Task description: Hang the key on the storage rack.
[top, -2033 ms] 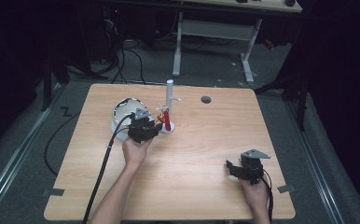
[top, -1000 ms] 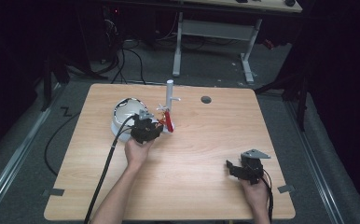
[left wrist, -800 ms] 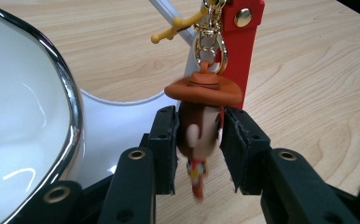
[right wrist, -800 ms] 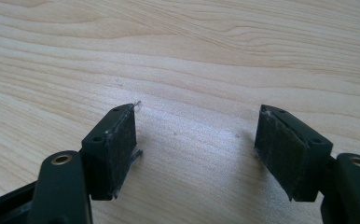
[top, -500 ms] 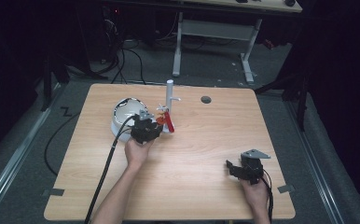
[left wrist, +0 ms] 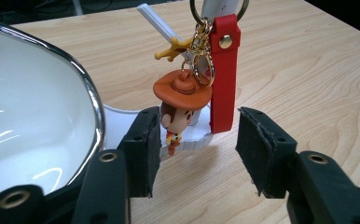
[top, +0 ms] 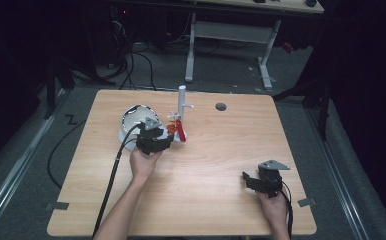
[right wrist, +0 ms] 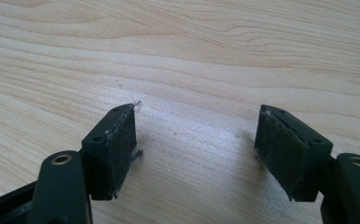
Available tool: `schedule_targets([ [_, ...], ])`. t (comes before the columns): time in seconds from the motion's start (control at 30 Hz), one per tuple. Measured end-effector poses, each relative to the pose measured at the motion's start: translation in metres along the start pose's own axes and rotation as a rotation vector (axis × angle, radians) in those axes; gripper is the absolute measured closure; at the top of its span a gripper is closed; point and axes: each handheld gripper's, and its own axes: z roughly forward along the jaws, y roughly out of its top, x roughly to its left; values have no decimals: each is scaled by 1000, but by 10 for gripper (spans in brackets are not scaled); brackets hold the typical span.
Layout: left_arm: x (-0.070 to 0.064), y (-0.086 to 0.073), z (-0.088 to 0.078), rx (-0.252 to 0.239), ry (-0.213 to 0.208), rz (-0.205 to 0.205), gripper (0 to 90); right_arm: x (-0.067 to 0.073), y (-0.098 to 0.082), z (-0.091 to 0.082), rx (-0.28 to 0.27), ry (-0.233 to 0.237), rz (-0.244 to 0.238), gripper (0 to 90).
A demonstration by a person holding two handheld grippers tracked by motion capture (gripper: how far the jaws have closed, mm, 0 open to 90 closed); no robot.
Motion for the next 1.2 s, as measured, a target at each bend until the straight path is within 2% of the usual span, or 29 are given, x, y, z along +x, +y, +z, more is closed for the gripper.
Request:
schedule_targets([
  [0.2, 2, -3, -13, -20, 12, 14, 471, 0, 0, 0, 0, 0, 1, 297],
  [0.33, 6, -7, -20, -31, 18, -4, 467, 0, 0, 0, 0, 0, 1, 297],
  [0.77, 12, -12, -38, -57, 26, -21, 446, 0, 0, 0, 0, 0, 1, 297],
  [1.0, 12, -14, -46, -47, 67, 14, 432, 0, 0, 0, 0, 0, 1, 297],
  [1.2, 15, -19, -51, -61, 62, -7, 429, 0, 0, 0, 0, 0, 1, 297],
])
